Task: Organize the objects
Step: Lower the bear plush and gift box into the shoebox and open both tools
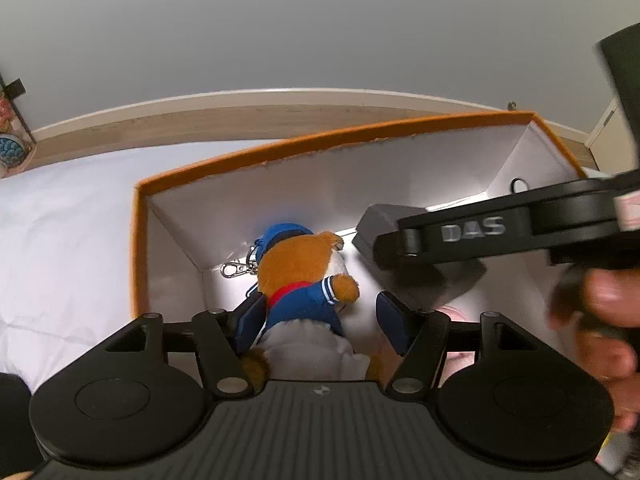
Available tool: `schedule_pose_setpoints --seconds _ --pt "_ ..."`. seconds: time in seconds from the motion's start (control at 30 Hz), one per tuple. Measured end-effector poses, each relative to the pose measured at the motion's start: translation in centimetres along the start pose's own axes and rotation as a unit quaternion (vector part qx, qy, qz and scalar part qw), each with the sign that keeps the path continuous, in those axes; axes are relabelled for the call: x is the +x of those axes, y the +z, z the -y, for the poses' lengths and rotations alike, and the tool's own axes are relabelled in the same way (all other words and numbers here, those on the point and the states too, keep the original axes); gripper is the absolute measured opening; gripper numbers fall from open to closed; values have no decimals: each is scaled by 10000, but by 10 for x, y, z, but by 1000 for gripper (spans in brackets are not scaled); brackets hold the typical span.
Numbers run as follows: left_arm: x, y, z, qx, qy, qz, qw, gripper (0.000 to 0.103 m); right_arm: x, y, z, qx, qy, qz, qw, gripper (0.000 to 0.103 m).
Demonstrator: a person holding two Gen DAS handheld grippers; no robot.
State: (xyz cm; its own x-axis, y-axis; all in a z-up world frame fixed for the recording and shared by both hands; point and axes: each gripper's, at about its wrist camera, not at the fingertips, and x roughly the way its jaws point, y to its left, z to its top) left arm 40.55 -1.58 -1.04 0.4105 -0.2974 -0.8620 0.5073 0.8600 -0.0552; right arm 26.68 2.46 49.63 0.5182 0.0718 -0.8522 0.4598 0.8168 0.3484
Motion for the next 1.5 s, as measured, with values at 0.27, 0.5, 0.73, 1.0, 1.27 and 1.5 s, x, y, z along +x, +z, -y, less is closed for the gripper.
schedule_pose_setpoints --seconds 0.27,0.5,0.73,1.0,1.27,1.5 --pt "-53 -18 6 714 130 460 9963 67 11 -1 -6 152 -184 77 9997 81" --pt "-46 -28 11 953 -104 95 9953 48 17 -1 -12 185 -86 20 9998 81" --pt "-22 -7 27 421 -427 -154 9981 46 7 -2 -11 115 -10 -6 9999 80" --pt "-7 7 18 221 -52 -264 9994 48 9 -6 -8 -65 -8 -164 9998 41" --pt "-13 6 35 370 65 -47 9993 49 8 -8 -13 -282 58 -203 9994 40" --pt "-53 1 32 367 55 356 9987 53 -10 -10 -8 -189 118 -61 9997 40"
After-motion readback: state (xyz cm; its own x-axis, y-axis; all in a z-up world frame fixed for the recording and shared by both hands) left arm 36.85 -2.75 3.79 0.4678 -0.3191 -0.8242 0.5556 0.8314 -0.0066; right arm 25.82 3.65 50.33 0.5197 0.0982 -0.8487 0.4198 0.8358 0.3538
